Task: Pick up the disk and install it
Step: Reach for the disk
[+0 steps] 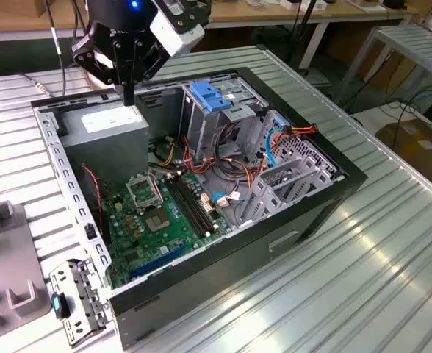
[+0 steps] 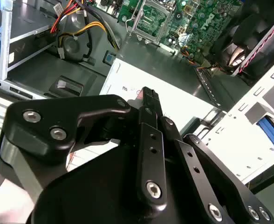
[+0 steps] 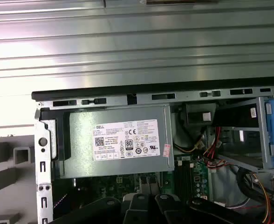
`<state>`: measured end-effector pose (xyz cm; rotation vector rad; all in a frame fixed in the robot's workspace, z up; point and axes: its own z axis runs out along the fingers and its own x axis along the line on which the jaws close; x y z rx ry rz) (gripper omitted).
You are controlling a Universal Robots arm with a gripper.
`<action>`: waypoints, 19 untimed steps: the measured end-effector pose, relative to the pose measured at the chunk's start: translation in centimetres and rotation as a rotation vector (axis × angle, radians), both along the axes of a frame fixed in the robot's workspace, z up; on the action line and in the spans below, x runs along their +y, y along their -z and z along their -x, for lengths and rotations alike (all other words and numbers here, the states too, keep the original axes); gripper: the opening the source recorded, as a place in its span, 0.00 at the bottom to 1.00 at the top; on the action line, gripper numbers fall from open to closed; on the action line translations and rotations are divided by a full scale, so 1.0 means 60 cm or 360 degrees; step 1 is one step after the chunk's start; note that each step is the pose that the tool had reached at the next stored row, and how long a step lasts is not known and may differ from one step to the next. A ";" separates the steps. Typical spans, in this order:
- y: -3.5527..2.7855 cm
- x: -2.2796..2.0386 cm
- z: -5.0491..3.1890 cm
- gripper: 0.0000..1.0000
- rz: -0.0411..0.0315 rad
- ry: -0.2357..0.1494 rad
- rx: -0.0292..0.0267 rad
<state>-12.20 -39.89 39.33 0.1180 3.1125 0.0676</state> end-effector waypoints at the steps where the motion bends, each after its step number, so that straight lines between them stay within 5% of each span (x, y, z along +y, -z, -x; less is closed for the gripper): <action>1: 0.000 0.0000 0.003 0.11 0.0000 0.0000 -0.00001; 19: 0.000 0.0000 0.033 0.11 0.0000 0.0000 -0.00001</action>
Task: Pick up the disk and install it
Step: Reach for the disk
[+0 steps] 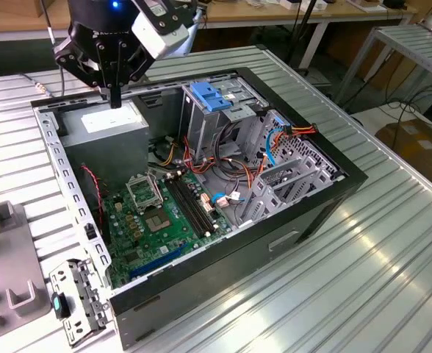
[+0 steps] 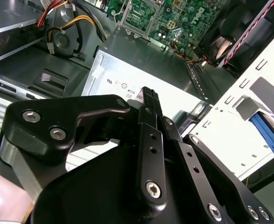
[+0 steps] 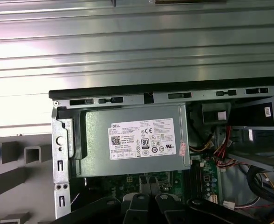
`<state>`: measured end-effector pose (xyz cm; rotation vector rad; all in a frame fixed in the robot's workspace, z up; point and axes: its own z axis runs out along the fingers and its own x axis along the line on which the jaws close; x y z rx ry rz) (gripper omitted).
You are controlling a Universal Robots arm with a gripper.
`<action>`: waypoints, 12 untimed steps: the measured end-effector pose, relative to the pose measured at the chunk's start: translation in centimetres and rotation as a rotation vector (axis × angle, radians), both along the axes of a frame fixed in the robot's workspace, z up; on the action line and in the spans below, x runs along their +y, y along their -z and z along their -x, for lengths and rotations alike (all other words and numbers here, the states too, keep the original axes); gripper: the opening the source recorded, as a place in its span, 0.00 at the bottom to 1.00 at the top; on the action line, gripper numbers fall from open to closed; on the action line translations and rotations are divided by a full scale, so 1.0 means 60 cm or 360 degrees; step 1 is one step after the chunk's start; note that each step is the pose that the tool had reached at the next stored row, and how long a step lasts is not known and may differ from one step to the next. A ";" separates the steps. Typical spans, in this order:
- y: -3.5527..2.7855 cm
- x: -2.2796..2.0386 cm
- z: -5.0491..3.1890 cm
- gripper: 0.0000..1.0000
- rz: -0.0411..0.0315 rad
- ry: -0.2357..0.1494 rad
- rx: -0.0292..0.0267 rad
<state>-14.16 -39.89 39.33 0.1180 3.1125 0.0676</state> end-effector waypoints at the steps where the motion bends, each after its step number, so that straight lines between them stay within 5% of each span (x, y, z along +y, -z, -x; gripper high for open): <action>1: 0.000 0.0000 0.001 0.11 0.0000 0.0000 0.00001; 12: 0.000 0.0000 0.013 0.11 0.0000 0.0000 0.00001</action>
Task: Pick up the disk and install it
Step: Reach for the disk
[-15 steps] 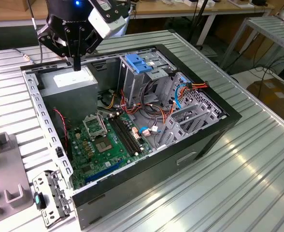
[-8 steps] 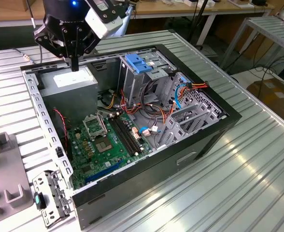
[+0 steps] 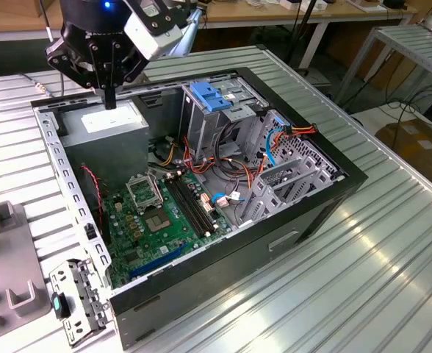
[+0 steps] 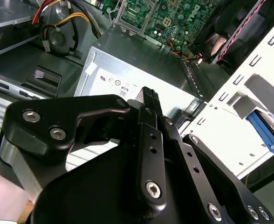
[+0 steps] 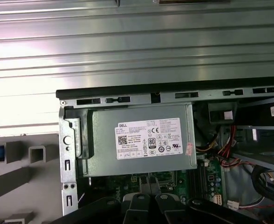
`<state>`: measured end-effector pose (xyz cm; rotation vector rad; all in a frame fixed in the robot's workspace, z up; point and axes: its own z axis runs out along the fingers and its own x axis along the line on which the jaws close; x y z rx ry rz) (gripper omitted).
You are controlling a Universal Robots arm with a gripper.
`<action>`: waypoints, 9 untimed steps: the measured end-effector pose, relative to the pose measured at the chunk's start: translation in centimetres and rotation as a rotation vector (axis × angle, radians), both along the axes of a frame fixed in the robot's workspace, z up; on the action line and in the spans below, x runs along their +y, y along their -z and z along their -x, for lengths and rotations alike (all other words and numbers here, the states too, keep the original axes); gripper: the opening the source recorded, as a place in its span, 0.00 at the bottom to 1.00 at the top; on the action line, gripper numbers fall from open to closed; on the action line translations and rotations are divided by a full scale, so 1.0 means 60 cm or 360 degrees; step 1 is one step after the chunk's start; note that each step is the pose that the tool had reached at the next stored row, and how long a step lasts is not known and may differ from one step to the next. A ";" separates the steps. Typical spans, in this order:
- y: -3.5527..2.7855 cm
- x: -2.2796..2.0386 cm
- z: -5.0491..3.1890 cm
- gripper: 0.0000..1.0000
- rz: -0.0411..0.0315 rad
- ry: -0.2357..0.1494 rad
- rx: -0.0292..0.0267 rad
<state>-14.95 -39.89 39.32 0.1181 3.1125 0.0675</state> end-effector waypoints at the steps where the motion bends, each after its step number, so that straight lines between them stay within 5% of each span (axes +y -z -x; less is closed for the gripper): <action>1: 0.000 0.0000 0.001 0.11 0.0000 0.0000 0.00000; 9: 0.000 0.0000 0.010 0.11 0.0000 0.0000 0.00001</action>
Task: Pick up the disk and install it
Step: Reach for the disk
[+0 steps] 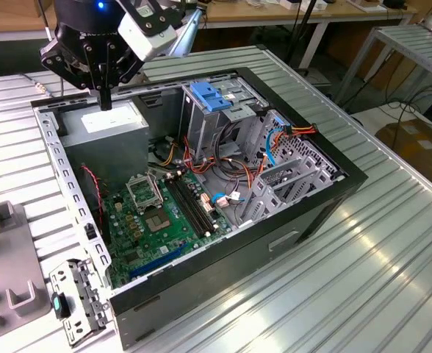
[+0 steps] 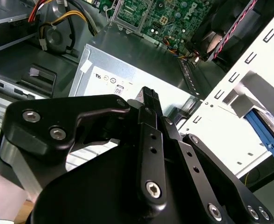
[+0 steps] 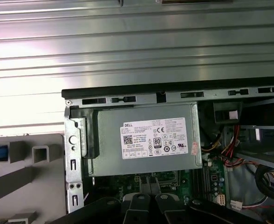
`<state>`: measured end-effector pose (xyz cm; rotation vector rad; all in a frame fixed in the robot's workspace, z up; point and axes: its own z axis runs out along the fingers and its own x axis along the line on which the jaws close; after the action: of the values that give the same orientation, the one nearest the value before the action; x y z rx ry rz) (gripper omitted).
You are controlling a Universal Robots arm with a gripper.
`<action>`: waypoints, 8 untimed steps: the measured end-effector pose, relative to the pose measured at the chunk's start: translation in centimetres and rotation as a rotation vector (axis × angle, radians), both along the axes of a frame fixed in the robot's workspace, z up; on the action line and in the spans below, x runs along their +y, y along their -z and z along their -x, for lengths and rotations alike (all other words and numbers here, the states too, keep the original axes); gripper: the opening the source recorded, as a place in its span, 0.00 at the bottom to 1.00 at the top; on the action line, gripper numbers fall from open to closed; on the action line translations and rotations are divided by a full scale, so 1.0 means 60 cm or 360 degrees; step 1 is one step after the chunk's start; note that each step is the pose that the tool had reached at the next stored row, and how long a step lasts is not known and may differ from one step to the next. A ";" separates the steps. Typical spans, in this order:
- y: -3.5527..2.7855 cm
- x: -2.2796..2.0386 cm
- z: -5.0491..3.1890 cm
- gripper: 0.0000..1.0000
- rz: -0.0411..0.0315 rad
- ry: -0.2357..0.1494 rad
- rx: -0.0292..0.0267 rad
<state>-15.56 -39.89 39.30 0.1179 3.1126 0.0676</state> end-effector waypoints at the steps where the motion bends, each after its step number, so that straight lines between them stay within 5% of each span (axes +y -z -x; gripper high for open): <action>1: 0.000 0.0000 0.001 0.11 0.0000 0.0000 0.00001; 8: 0.000 0.0000 0.008 0.11 0.0000 0.0000 0.00001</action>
<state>-16.06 -39.89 39.28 0.1180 3.1126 0.0676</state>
